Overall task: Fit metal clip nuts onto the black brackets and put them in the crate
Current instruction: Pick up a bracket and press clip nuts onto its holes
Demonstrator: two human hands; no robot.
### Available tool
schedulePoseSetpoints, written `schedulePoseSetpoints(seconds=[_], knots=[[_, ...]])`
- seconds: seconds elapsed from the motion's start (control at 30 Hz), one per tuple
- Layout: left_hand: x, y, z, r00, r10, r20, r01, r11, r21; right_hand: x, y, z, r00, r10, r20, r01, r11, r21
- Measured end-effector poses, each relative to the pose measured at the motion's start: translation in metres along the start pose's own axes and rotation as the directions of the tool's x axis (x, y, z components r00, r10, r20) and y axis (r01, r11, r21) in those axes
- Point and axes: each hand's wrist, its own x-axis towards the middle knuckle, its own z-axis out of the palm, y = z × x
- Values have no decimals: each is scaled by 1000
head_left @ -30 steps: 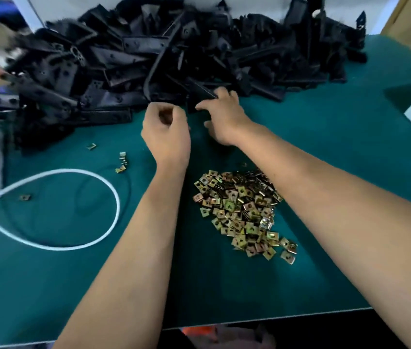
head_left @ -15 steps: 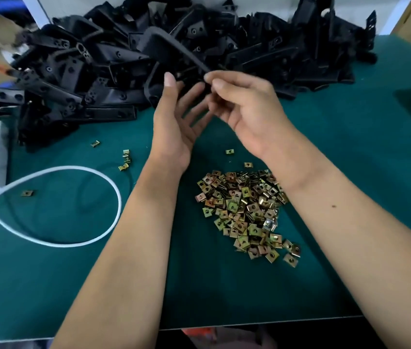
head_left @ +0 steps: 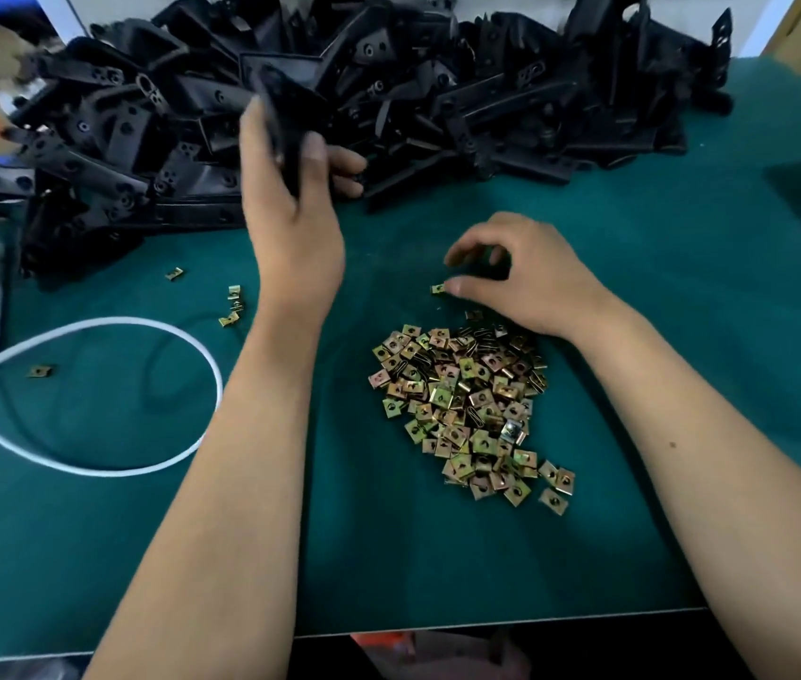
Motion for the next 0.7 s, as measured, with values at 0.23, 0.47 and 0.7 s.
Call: schedulePoseSetpoints(seconds=[0.23,0.47,0.7], knots=[[-27,-9,7,935,-75,346,-164,775,611,3,-2,11,998,-70,1,69,994,-83],[-31,-13,4,862,-252,441,-22,849,528,2,2,13,959,167,-227,-53,898,437],[-32,-17,8,863,-129,489,-144,864,482,4,1,16,967,233,-101,-95,701,707]])
